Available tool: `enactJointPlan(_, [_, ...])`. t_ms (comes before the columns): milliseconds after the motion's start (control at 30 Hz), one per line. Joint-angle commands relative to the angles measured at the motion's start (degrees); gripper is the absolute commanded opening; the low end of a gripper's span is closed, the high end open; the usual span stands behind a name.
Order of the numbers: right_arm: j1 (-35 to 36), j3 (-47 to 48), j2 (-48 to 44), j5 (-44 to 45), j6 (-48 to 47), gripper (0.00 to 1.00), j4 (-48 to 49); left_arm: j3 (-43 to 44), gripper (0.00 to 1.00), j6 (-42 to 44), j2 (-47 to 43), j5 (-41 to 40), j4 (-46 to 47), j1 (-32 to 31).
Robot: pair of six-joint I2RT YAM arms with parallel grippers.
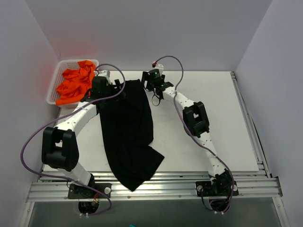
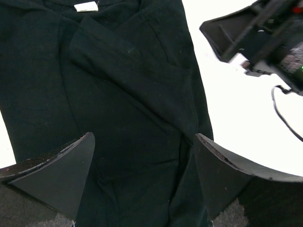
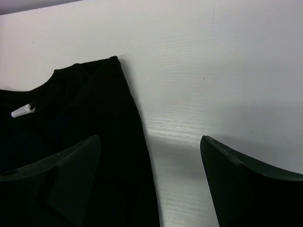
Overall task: Fold and stack the t-shirts
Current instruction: Fold the tshirt
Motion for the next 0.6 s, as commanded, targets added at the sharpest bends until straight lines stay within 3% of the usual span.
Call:
enactJointPlan(0, [0.0, 3.8, 4.0, -5.3, 2.6, 0.82, 1.2, -0.3, 0.94, 0.1, -0.7, -0.7, 3.7, 0.1])
enactJointPlan(367, [1.0, 6.2, 9.5, -12.8, 5.4, 0.76, 5.0, -0.8, 0.94, 0.1, 1.2, -1.1, 4.9, 0.2])
enactJointPlan(467, [1.7, 6.2, 10.4, -13.7, 5.8, 0.62, 5.6, -0.5, 0.94, -0.1, 2.1, -1.1, 5.0, 0.2])
enactJointPlan(567, [1.7, 6.2, 11.5, -14.1, 6.1, 0.41, 6.0, -0.2, 0.94, 0.0, 2.6, -1.1, 4.7, 0.2])
